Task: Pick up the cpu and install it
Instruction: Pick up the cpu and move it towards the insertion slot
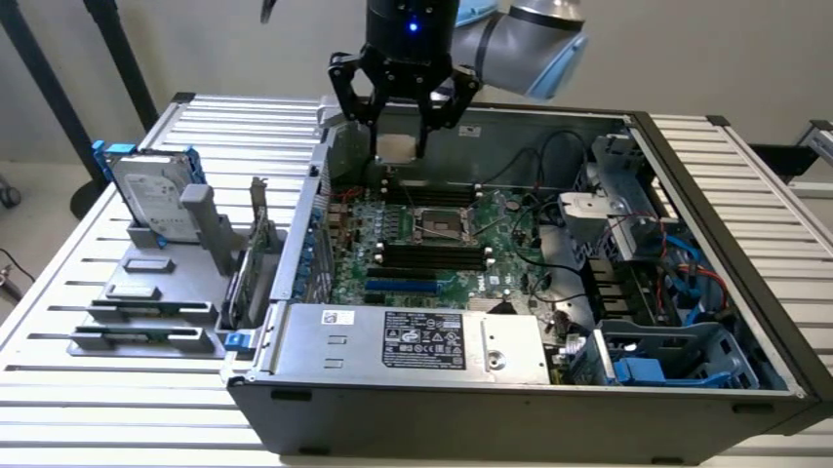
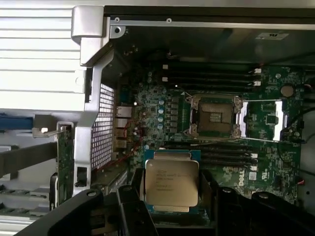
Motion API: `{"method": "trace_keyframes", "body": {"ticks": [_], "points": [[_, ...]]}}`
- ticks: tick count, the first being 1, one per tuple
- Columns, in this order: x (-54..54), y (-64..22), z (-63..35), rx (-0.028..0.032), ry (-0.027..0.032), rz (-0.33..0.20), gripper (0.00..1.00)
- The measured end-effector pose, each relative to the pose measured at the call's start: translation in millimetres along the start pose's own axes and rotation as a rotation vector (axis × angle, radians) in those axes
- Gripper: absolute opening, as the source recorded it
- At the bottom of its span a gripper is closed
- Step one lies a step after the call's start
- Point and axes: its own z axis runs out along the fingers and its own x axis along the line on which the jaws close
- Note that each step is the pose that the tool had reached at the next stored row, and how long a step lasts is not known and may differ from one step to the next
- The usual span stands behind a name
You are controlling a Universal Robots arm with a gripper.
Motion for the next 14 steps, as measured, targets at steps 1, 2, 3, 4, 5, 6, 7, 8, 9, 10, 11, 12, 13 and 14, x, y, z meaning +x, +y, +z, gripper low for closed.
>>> {"method": "trace_keyframes", "body": {"ticks": [1,2,3,4,5,6,7,8,9,10,11,12,13,14], "points": [[-3.9,1.8,1.7,0.0001,0.0,0.0,0.54],[-7.8,3.5,3.4,0.0,0.0,0.0,0.54],[-12.0,5.2,5.1,0.0001,0.0001,0.0,0.54],[-16.2,6.7,6.7,0.0001,0.0001,0.0,0.54],[-20.5,8.1,8.4,0.0,0.0001,0.0,0.54],[-24.7,9.7,10.1,0.0,0.0,0.0,0.54],[-28.9,11.2,11.7,0.0,0.0,0.0,0.54],[-33.2,12.7,13.5,0.0,0.0,0.0,0.54],[-37.1,14.1,15.1,0.0,0.0,0.0,0.54],[-40.6,15.4,16.8,0.0,0.0002,0.0,0.54],[-43.7,16.9,18.7,0.0001,0.0002,0.0,0.54],[-45.6,18.3,20.4,0.0,0.0002,0.0,0.54],[-47.5,19.7,22.3,0.0,0.0002,0.0,0.54],[-49.1,21.1,24.0,0.0001,0.0002,0.0,0.54]]}}
